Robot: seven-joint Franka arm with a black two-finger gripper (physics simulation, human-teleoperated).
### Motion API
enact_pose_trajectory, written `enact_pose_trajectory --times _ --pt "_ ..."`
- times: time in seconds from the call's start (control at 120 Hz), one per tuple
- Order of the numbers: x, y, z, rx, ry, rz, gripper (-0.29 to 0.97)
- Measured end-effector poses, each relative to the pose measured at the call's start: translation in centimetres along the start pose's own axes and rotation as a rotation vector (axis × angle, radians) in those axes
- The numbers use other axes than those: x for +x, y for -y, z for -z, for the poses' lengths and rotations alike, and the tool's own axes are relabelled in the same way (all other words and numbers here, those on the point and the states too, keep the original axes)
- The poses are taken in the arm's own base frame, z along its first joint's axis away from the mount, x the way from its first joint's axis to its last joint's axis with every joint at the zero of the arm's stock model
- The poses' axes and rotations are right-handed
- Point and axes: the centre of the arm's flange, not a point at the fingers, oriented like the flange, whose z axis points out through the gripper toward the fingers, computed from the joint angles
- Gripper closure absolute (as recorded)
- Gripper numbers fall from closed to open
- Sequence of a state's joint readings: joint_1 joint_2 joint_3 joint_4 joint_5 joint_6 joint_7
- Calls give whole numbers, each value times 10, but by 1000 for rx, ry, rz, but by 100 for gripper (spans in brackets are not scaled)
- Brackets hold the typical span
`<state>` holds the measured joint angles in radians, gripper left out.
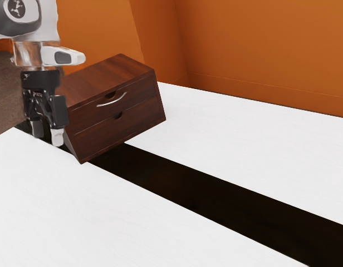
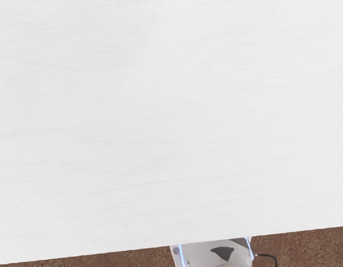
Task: Pull the drawer handle with one arm to open the drawer
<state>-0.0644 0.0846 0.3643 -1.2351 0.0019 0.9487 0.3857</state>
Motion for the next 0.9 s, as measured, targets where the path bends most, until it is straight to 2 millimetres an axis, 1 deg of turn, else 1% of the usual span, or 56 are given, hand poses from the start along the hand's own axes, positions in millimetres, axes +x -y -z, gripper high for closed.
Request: enact_pose_trajectory --times 0.075,0.125,0.233,0.267,0.3,0.325,0.35,0.375,0.417,0.475,0.55,0.625,0.7,0.742,0.767,0.833,0.9 --pt "17 -18 10 53 -93 -110 0" --pt "25 -27 15 84 -137 -170 0" --pt "34 -34 23 159 -187 -246 0" --pt "39 -33 31 186 -209 -258 0" --pt "60 -28 45 237 -239 -255 0" --pt "78 -25 51 270 -253 -260 0" --pt "94 -20 52 290 -260 -266 0" --pt "110 -10 51 309 -265 -266 0" --pt "126 6 48 319 -277 -277 0" --pt "140 20 46 313 -312 -318 0" --pt "160 26 50 356 -366 -365 0" --pt "185 48 38 386 -385 -384 0" --pt "201 74 25 407 -392 -392 1" --pt "210 84 17 418 -391 -400 6" --pt "213 89 13 424 -391 -405 11" --pt "218 100 10 443 -398 -416 24" --pt "223 110 6 462 -404 -426 34"
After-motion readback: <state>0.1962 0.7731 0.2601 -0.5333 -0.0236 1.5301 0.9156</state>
